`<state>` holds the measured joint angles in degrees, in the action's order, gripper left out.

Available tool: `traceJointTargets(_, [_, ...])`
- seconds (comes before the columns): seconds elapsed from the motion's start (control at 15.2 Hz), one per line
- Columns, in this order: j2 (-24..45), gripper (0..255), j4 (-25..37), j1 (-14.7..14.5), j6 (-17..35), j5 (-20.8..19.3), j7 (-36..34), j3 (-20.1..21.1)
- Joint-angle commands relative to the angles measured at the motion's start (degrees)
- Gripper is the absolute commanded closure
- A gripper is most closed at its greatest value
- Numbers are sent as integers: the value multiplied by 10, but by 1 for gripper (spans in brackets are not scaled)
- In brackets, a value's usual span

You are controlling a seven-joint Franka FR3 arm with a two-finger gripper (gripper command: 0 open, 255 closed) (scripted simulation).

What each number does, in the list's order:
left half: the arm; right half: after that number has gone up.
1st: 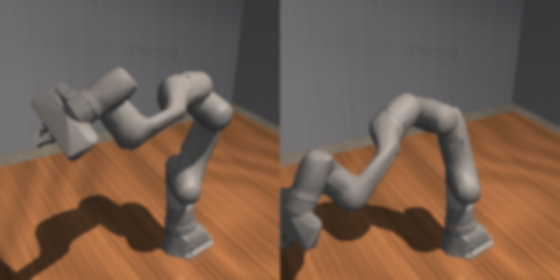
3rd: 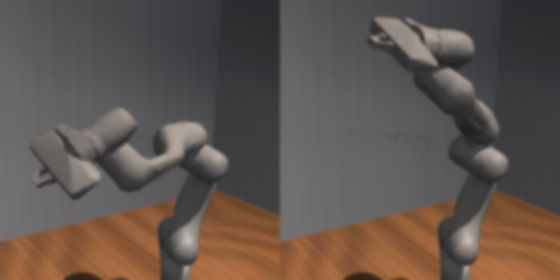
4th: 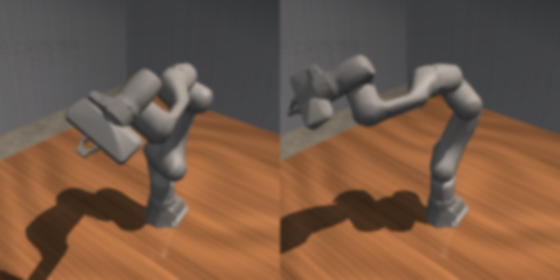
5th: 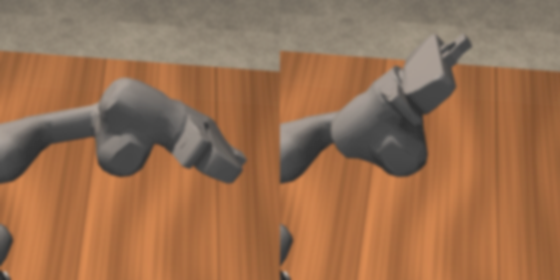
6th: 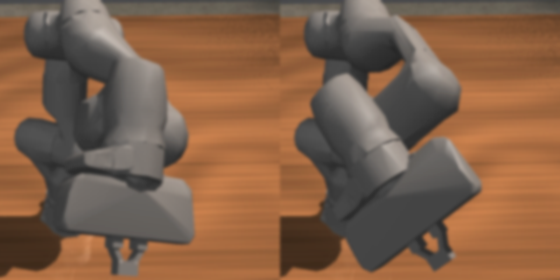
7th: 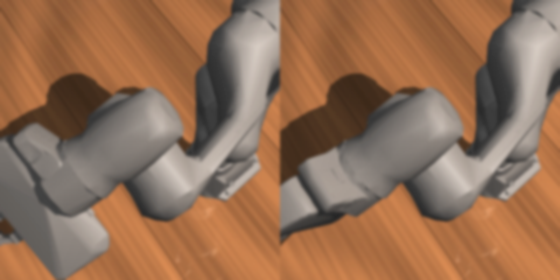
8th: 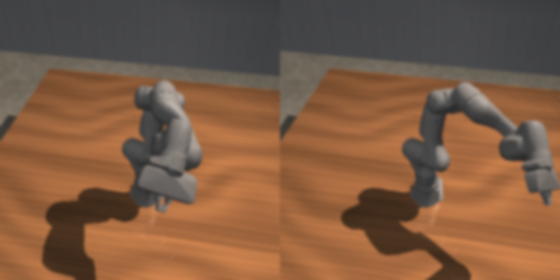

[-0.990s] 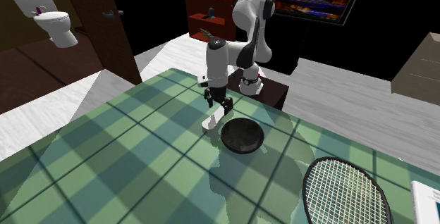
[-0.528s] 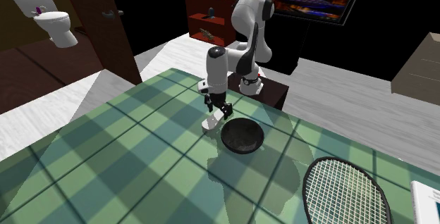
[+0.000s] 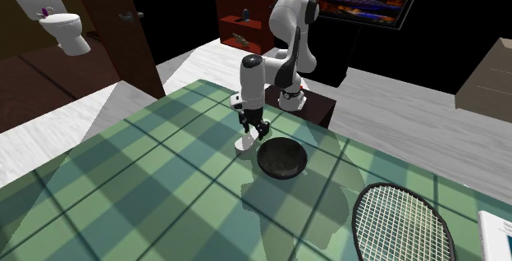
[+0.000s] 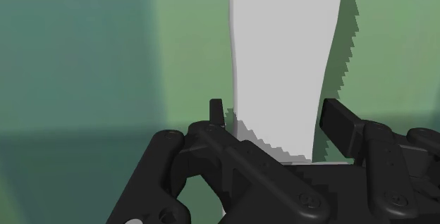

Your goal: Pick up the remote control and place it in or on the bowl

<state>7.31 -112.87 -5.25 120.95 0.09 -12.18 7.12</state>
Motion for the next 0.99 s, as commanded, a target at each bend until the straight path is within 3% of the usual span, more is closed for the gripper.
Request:
traceJointTargets(0.0, [0, 255, 0, 0, 0, 0, 0, 0])
traceJointTargets(0.46, [0, 255, 0, 0, 0, 0, 0, 0])
traceJointTargets(0.92, [-17, 255, 33, 1, -50, 2, 1, 0])
